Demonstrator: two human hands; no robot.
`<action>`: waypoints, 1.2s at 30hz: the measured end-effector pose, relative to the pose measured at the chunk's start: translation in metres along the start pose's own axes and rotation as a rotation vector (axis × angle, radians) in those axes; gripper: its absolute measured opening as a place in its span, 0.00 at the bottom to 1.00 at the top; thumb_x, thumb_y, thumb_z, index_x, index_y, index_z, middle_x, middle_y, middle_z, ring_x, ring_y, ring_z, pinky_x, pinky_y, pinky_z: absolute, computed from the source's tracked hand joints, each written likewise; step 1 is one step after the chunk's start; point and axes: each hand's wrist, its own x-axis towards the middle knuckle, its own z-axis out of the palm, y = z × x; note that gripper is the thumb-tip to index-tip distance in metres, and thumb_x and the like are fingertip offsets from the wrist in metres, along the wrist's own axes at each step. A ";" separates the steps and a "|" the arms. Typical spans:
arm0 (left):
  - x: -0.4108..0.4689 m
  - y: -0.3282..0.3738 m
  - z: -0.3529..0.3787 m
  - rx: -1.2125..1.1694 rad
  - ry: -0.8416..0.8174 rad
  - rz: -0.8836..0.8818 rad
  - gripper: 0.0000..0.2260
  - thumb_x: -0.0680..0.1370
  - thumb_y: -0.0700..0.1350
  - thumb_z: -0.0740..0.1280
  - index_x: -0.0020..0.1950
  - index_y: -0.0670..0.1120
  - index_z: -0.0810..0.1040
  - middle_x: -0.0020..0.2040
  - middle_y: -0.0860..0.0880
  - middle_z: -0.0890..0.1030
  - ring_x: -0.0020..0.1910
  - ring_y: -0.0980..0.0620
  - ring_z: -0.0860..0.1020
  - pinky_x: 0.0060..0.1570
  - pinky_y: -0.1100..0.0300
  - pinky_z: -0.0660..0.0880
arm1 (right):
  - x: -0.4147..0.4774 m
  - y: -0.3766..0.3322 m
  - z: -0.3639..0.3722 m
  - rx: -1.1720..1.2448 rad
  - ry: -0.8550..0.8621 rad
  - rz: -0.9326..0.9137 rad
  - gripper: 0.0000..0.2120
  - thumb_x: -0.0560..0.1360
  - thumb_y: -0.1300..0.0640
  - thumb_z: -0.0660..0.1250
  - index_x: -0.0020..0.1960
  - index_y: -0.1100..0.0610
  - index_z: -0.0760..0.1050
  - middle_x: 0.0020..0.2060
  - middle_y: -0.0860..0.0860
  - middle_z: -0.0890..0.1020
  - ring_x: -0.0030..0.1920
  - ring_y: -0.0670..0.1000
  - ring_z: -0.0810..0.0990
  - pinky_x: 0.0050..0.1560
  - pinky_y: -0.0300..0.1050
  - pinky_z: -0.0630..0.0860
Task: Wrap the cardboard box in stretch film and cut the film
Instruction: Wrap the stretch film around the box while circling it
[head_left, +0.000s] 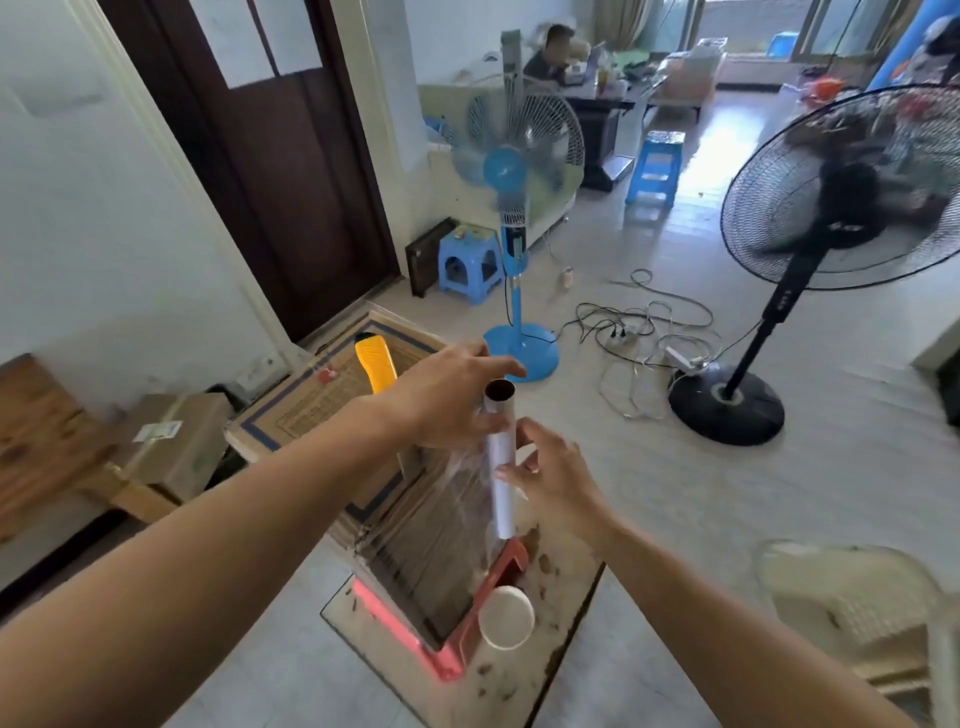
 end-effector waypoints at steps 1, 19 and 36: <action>0.003 0.001 -0.003 0.018 -0.022 0.005 0.23 0.75 0.55 0.71 0.68 0.57 0.71 0.56 0.50 0.71 0.53 0.52 0.74 0.55 0.56 0.74 | 0.002 0.001 -0.001 -0.013 -0.006 -0.002 0.13 0.74 0.53 0.73 0.55 0.51 0.73 0.45 0.45 0.80 0.35 0.46 0.80 0.37 0.42 0.74; 0.037 -0.006 -0.009 -0.027 -0.033 0.050 0.18 0.73 0.59 0.72 0.59 0.53 0.77 0.51 0.52 0.79 0.48 0.54 0.76 0.50 0.55 0.77 | 0.024 -0.002 -0.030 -0.152 -0.129 -0.130 0.21 0.77 0.55 0.69 0.67 0.56 0.69 0.34 0.34 0.67 0.29 0.38 0.75 0.35 0.36 0.63; 0.047 0.003 0.001 -0.065 0.116 -0.189 0.15 0.71 0.63 0.70 0.43 0.54 0.74 0.38 0.56 0.73 0.37 0.54 0.73 0.39 0.55 0.74 | 0.111 0.010 -0.061 -0.061 -0.480 -0.556 0.19 0.68 0.49 0.79 0.54 0.50 0.75 0.40 0.38 0.77 0.44 0.37 0.77 0.43 0.27 0.69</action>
